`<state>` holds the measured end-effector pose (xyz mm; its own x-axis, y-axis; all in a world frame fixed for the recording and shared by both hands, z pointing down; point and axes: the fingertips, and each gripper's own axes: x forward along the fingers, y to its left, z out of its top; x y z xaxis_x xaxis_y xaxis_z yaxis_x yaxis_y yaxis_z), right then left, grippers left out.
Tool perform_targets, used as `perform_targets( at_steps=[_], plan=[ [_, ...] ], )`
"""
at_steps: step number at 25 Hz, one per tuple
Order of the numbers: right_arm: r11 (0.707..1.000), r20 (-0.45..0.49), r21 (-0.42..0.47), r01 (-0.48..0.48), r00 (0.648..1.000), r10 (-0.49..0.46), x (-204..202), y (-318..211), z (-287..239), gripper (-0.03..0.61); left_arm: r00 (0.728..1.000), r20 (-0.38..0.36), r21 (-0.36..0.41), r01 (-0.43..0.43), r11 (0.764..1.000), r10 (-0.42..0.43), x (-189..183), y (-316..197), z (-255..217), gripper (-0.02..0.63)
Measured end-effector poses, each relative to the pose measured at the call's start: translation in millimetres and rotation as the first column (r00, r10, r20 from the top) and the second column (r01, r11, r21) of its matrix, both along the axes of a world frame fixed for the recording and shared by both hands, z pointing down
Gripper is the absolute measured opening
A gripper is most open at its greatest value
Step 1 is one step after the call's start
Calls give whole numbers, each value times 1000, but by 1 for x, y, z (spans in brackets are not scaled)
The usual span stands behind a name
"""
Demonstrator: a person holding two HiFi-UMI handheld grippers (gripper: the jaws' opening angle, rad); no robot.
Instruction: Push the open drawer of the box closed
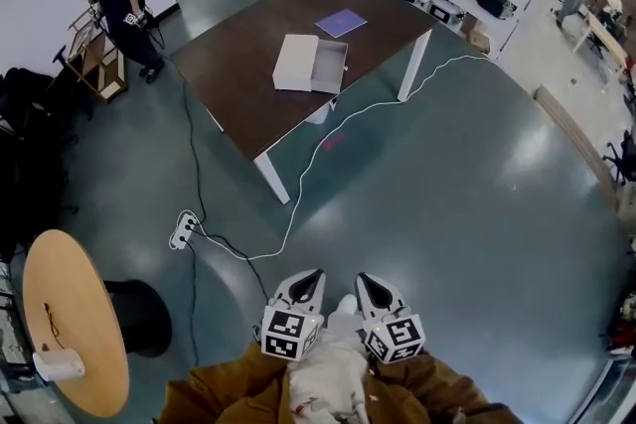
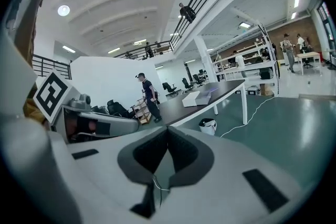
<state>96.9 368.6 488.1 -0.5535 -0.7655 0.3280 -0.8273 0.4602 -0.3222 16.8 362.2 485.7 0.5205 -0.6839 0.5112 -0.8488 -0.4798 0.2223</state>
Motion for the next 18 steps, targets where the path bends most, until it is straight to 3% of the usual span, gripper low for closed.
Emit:
perform_targets(
  at_steps=[13, 18],
  plan=[
    [998, 74, -58, 0, 997, 5, 68, -14, 27, 6, 998, 38, -32, 51, 998, -50, 52, -15, 13, 6],
    [999, 75, -49, -10, 997, 13, 85, -36, 25, 6, 999, 43, -31, 21, 999, -20, 73, -38, 14, 6]
  ],
)
